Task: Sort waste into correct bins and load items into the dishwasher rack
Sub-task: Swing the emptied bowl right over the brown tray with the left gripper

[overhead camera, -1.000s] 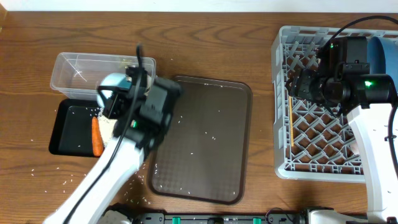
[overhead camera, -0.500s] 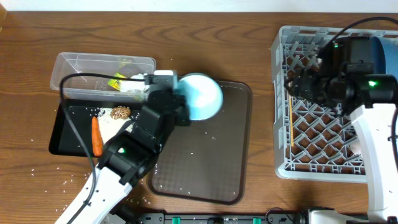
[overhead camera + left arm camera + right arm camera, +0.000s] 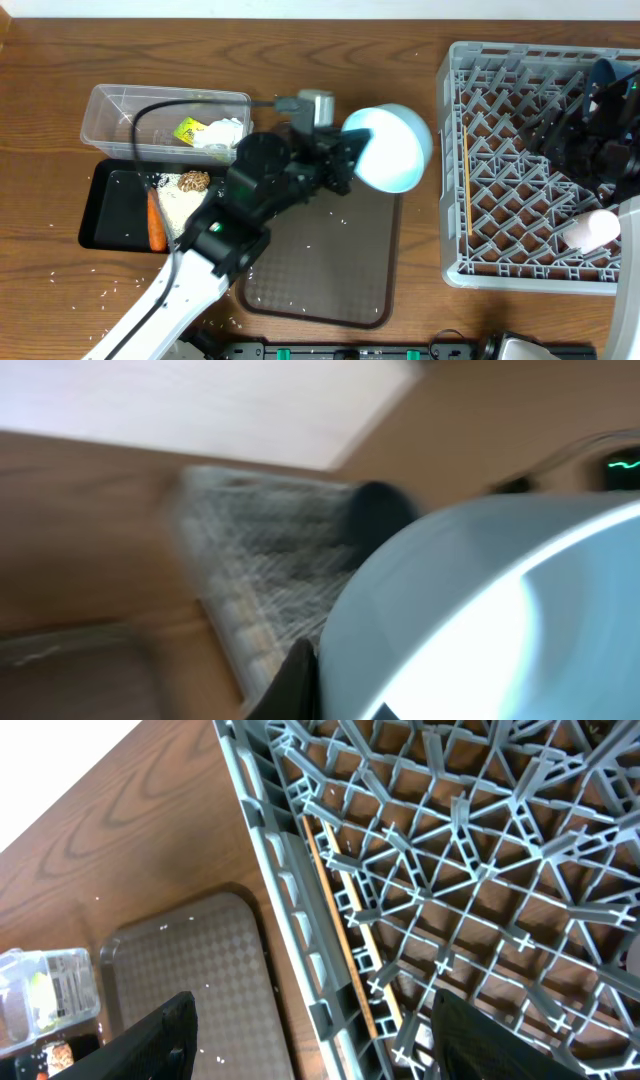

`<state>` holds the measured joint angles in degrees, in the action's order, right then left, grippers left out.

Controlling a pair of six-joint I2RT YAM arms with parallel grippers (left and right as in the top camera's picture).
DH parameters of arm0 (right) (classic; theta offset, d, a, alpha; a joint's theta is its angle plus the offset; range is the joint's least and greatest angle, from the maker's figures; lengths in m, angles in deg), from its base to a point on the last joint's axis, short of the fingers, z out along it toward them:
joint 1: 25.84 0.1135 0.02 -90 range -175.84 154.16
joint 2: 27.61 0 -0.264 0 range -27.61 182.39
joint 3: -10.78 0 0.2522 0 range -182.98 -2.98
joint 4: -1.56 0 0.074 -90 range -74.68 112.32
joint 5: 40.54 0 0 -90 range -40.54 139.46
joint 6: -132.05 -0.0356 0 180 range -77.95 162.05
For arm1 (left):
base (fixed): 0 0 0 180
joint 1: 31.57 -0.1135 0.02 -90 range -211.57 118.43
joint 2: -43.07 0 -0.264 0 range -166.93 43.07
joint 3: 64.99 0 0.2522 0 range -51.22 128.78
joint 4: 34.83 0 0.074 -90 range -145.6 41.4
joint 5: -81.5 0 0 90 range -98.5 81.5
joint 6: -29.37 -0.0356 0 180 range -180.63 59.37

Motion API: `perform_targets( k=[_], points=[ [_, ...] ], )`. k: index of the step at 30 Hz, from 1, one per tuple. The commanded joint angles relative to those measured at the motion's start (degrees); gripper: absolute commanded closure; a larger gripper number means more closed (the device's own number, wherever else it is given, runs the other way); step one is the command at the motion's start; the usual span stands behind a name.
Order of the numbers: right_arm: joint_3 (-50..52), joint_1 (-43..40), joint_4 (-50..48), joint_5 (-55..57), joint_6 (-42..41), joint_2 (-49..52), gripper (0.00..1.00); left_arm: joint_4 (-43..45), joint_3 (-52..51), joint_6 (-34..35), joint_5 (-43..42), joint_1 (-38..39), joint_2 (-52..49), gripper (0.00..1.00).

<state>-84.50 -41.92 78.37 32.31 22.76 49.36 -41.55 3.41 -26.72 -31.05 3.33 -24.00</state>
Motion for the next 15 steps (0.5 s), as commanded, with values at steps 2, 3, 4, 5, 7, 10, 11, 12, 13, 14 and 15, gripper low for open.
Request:
perform_targets(
  k=[2,3,4,5,7,10,11,12,13,14,15],
  points=[
    [-0.7,-1.0,0.2,-2.6,1.2,-0.6,0.32,3.9,0.2,7.7,-15.3,-0.2,-6.5,0.94],
    [-0.7,-1.0,0.3,-4.0,2.2,-0.6,0.32,3.9,0.2,7.5,-15.5,-0.2,-7.4,0.94],
    [-0.7,-1.0,0.2,-6.3,4.1,-0.6,0.32,4.0,0.2,6.9,-15.4,-0.2,-8.1,0.94],
    [-0.7,-1.0,0.2,-9.5,6.8,-0.6,0.32,4.0,0.2,5.5,-15.4,-0.2,-8.8,0.94],
    [-0.7,-1.0,0.4,-13.7,9.4,-0.6,0.32,3.5,0.2,4.0,-14.3,-0.2,-9.2,0.94],
    [-0.7,-0.5,0.4,-17.9,12.5,-0.6,0.32,0.6,0.2,0.5,-11.2,-0.2,-9.1,0.94],
    [-0.7,0.0,0.4,-19.8,14.0,-0.6,0.32,-1.9,0.2,-0.1,-8.5,-0.2,-9.0,0.94],
    [-0.7,0.6,0.4,-21.6,15.2,-0.6,0.32,-4.3,0.2,-1.0,-6.2,-0.2,-9.0,0.94],
    [-0.7,1.3,0.5,-23.3,16.3,-0.6,0.33,-6.7,0.3,-2.3,-3.9,-0.2,-9.0,0.94],
    [-0.7,2.3,0.6,-24.9,16.9,-0.7,0.33,-9.4,0.3,-3.5,-1.1,-0.2,-9.0,0.94],
    [-0.7,3.7,0.7,-25.8,17.3,-0.7,0.33,-11.6,0.3,-4.0,1.5,-0.2,-9.0,0.94]
  ],
)
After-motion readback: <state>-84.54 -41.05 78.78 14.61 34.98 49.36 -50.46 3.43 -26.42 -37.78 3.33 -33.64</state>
